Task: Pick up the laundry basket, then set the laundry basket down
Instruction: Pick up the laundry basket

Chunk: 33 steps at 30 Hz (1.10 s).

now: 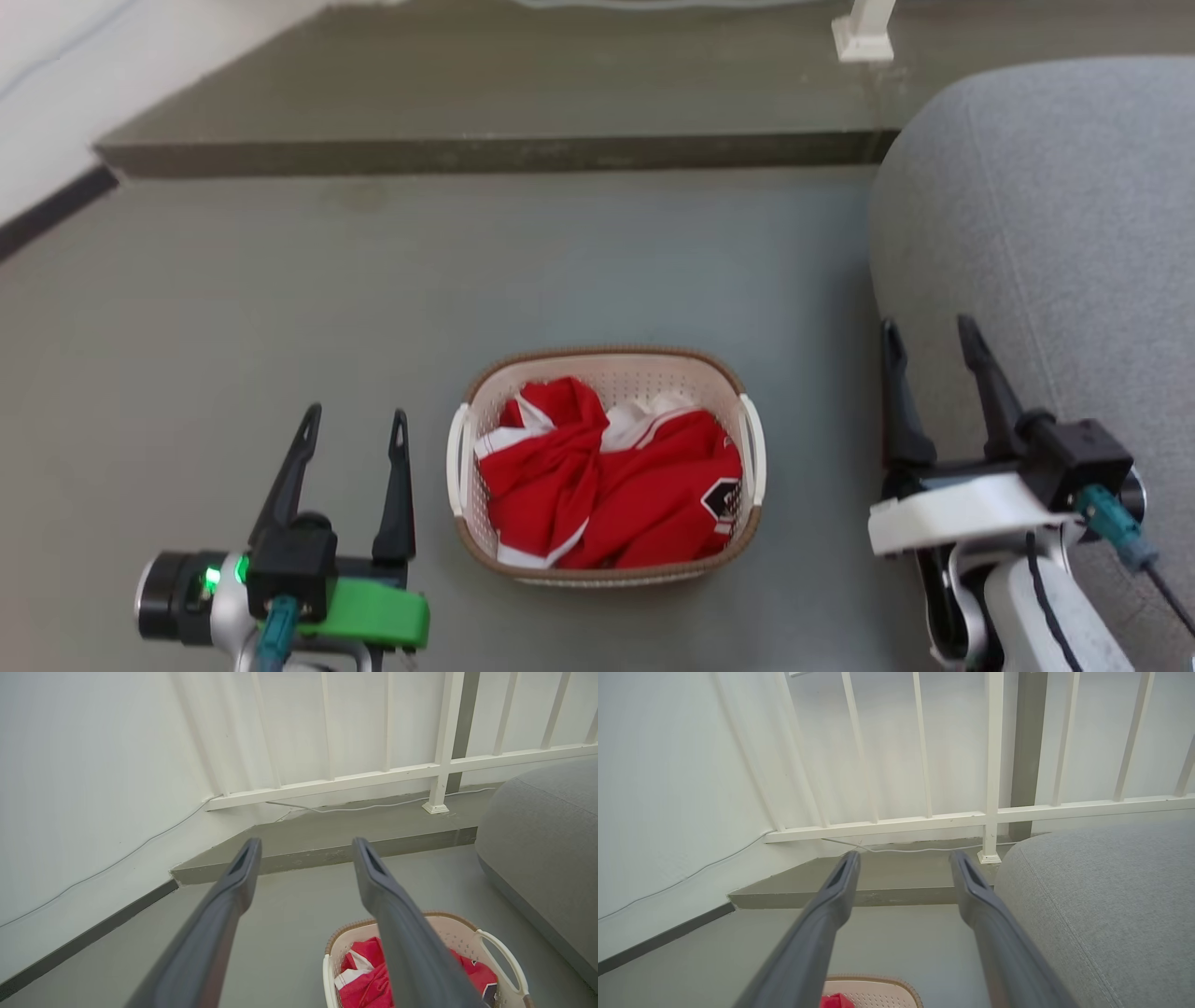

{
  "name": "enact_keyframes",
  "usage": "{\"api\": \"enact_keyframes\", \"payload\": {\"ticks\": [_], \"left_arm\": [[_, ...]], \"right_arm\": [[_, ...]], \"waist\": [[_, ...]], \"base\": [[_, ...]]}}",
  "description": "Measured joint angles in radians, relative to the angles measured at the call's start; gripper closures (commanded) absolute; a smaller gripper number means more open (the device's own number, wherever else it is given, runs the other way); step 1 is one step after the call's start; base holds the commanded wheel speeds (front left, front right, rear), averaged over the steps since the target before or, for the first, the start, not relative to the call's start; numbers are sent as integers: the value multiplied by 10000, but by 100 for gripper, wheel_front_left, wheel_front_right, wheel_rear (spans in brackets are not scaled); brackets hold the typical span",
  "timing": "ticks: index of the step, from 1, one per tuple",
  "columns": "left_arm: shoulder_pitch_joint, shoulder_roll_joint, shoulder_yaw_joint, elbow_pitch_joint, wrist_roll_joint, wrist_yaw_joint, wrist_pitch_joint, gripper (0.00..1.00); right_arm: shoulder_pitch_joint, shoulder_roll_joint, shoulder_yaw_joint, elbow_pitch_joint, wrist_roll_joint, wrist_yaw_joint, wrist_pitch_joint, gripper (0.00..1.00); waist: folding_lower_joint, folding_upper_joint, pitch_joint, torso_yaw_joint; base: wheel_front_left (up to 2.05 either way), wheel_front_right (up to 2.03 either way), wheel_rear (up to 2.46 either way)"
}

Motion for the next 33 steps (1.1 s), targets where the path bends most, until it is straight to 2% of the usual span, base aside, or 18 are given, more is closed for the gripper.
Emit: {"api": "enact_keyframes", "payload": {"ticks": [11, 17, 22, 33], "left_arm": [[-1400, -13, 17, 1204, -186, -119, 0, 0], [-2180, -29, 15, 2159, -476, -215, 0, 0], [-2988, -46, -174, 3150, -589, -456, 0, 0], [-4837, -123, -391, 5047, -897, -495, 0, 0]], "right_arm": [[-1452, -27, -290, 1187, -21, 0, -13, 0], [-2359, -63, -178, 2115, -4, 2, -13, 0], [-2917, -75, -136, 2846, 59, 2, -13, 0], [-4038, -130, -71, 4504, 196, 15, -13, 0]], "waist": [[0, 0, 1464, 21], [0, 0, 2300, 55], [1, 0, 3007, 90], [1, 0, 4709, 269]], "base": [[0, 0, 0], [0, 0, 0], [0, 0, 0], [0, 0, 0]]}}
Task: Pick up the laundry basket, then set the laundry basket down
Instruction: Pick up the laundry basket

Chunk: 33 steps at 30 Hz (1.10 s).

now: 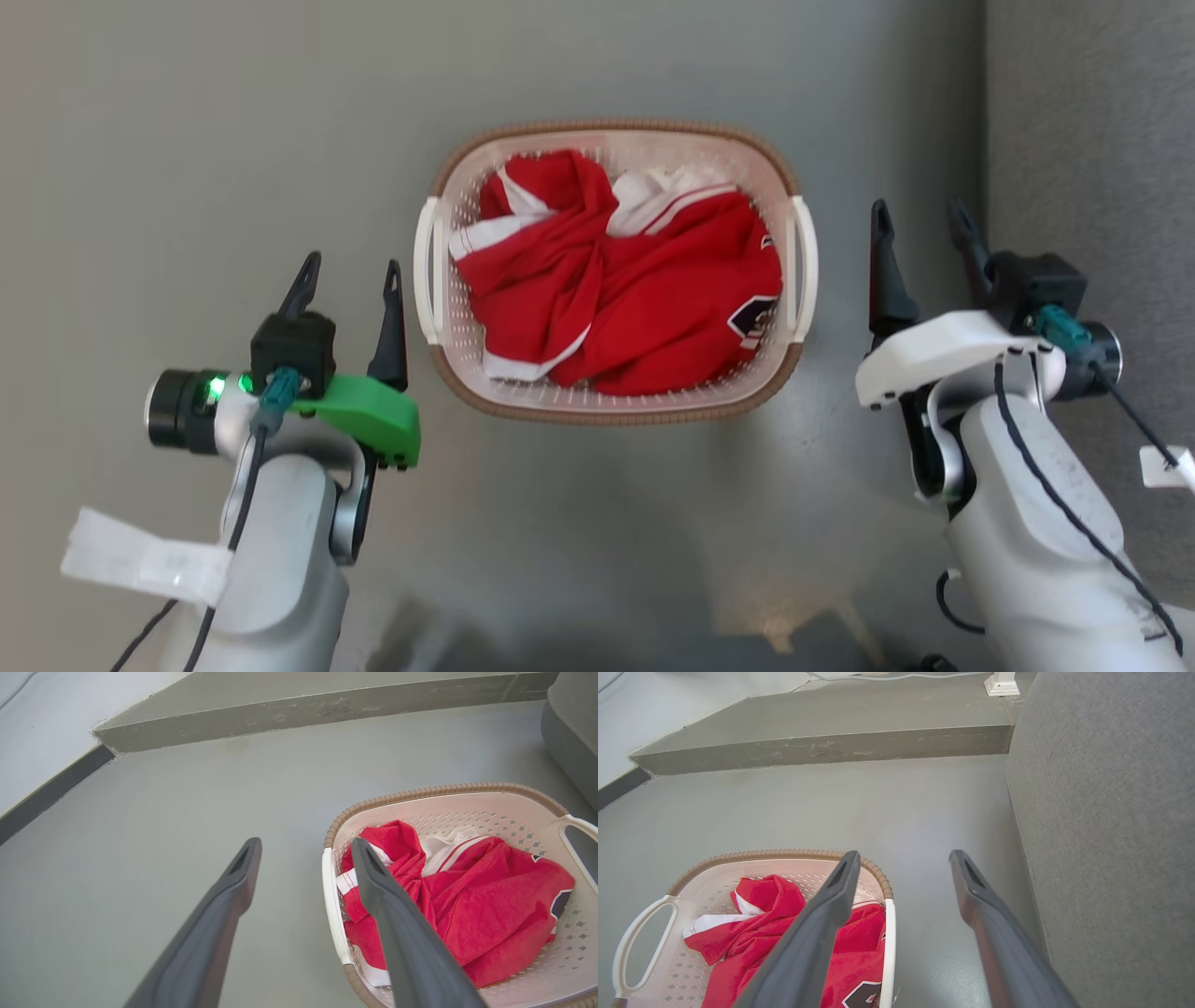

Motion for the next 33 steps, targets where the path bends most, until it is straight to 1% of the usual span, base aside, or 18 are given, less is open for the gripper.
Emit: {"api": "enact_keyframes", "payload": {"ticks": [6, 14, 18, 24, 31, 33], "left_arm": [[-1032, -67, -309, 625, -234, -61, 0, 0], [-2098, -100, -631, 1231, -347, -150, -2, 0], [-2493, -117, -857, 1448, -439, -268, -2, 0], [-2665, -123, -1089, 1998, -527, -372, -4, 0], [-2946, -125, -1241, 2579, -671, -481, -12, 0], [-3191, -127, -1260, 2761, -938, -506, -12, 0]], "right_arm": [[-787, -65, -71, 573, 276, 0, 0, 0], [-1788, -88, 33, 748, 445, 0, 0, 0], [-2066, -98, 52, 861, 449, 0, 0, 0], [-2217, -104, 219, 1241, 589, 4, 0, 0], [-2424, -105, 508, 1645, 830, 92, 0, 0], [-2541, -107, 665, 1871, 1003, 96, 0, 0]], "waist": [[0, 0, 990, 125], [0, 0, 2128, 230], [0, 0, 2624, 265], [0, 0, 3111, 310], [-1, 0, 3357, 308], [-1, 0, 3496, 285]], "base": [[0, 0, 0], [0, 0, 0], [0, 0, 0], [0, 0, 0], [0, 0, 0], [0, 0, 0]]}}
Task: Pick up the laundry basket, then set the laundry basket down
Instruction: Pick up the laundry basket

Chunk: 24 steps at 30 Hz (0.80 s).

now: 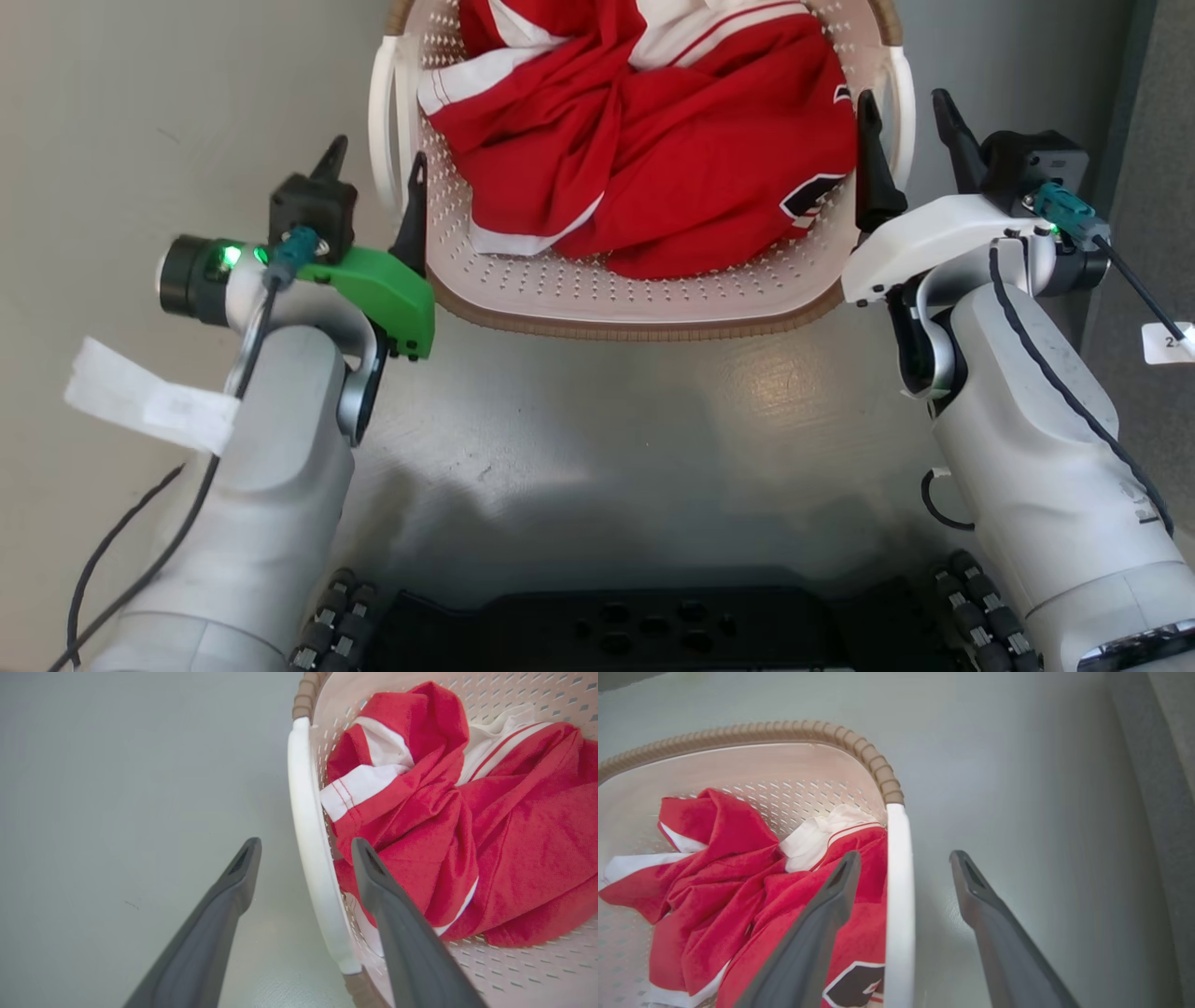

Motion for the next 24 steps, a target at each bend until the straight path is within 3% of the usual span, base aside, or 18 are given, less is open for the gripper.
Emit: {"api": "enact_keyframes", "payload": {"ticks": [24], "left_arm": [[-1034, -13, -443, 1116, -535, -163, -2, 0]], "right_arm": [[-791, -19, 683, 1072, 777, 27, 0, 0]], "waist": [[0, 0, 624, -85]], "base": [[0, 0, 0]]}}
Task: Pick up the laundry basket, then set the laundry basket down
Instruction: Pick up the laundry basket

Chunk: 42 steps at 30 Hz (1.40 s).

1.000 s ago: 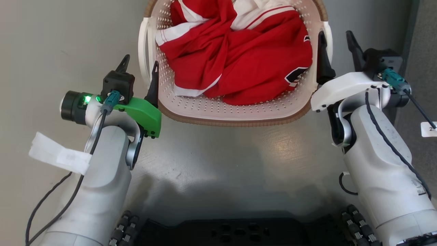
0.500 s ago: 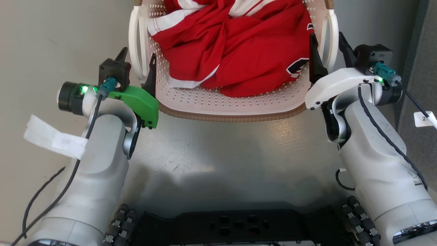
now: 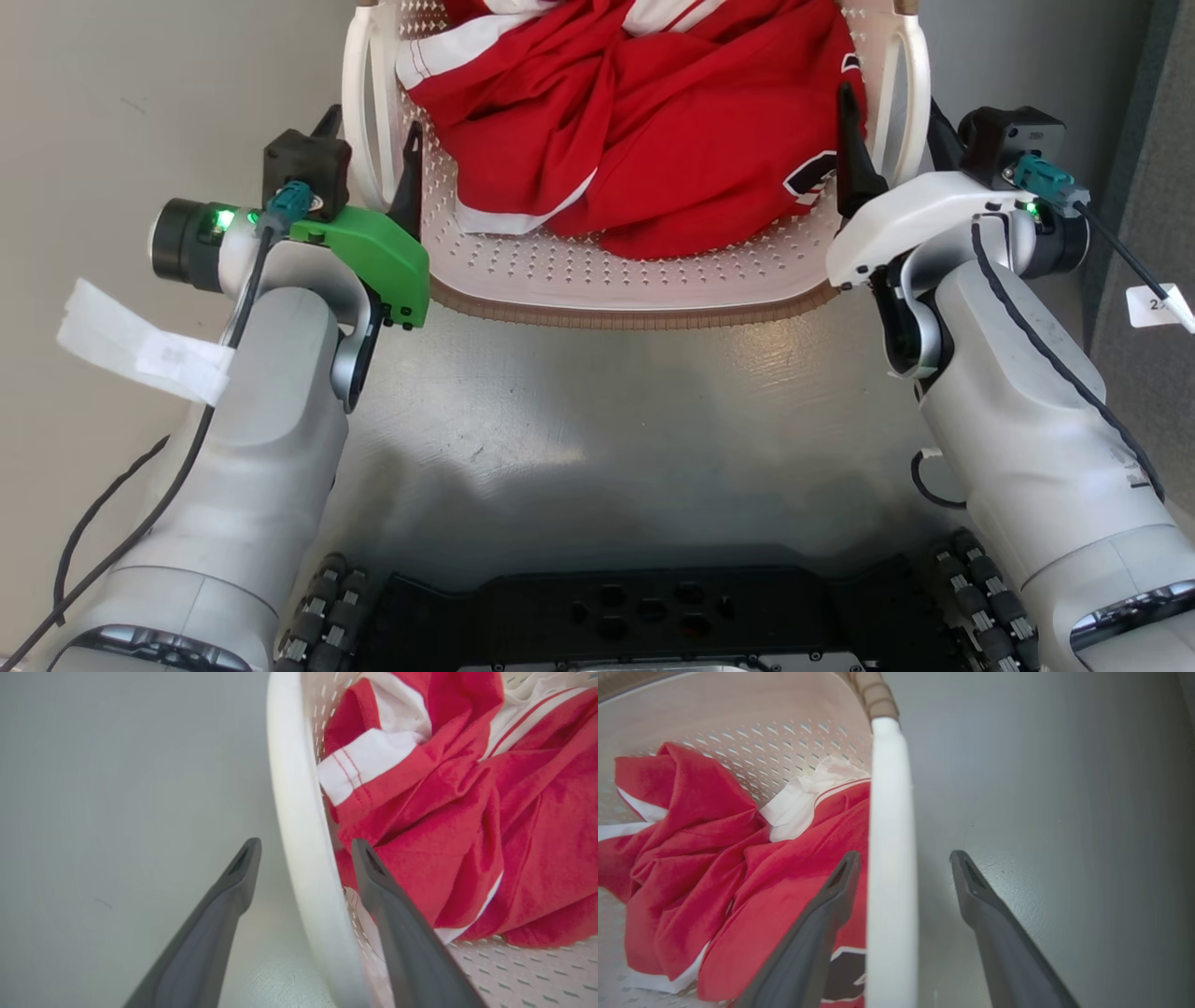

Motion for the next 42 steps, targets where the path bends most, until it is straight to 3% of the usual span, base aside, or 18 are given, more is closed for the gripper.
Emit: {"api": "enact_keyframes", "payload": {"ticks": [2, 3, 5, 6, 7, 8, 9, 10, 11, 31, 42], "left_arm": [[-39, -4, -113, 134, -4, -10, 0, 0], [-54, -8, -167, 238, -10, -13, 2, 5], [-82, -8, -219, 286, -71, -69, 0, 33], [-104, -8, -238, 297, -100, -96, 0, 50], [-132, -8, -268, 330, -104, -96, 0, 57], [-159, -8, -299, 368, -119, -96, 2, 71], [-194, -8, -332, 418, -146, -96, 2, 92], [-221, -13, -378, 460, -159, -98, 0, 100], [-233, -42, -431, 487, -192, -117, 0, 100], [-120, -180, -817, 1009, -888, -98, -23, 100], [833, -293, -890, 1563, -1499, -81, -25, 100]], "right_arm": [[-62, 0, 65, 52, 42, 2, 0, 0], [-122, -4, 136, 73, 82, 15, 0, 2], [-156, -4, 236, 117, 96, 44, 0, 13], [-166, -4, 272, 144, 105, 44, 0, 23], [-178, -4, 301, 174, 128, 44, 0, 41], [-198, -4, 326, 211, 169, 44, 0, 57], [-217, -4, 345, 242, 182, 44, 0, 66], [-249, -4, 360, 282, 205, 44, 0, 84], [-291, 0, 393, 311, 263, 59, 0, 100], [-332, 190, 652, 1379, 696, 59, 0, 100], [-98, 328, 1101, 2497, 1122, 341, 0, 100]], "waist": [[0, 0, 14, -9], [0, 0, 25, -19], [0, 0, 38, -31], [-1, 0, 44, -38], [-1, 0, 50, -44], [-1, 0, 55, -51], [-1, 0, 59, -57], [-1, 0, 62, -63], [0, 0, 62, -69], [-1, 0, -959, -101], [-1, 0, -2189, -106]], "base": [[0, 0, 0], [0, 0, 0], [0, 0, 0], [0, 0, 0], [0, 0, 0], [0, 0, 0], [0, 0, 0], [0, 0, 0], [0, 0, 0], [0, 0, 0], [0, 0, 0]]}}
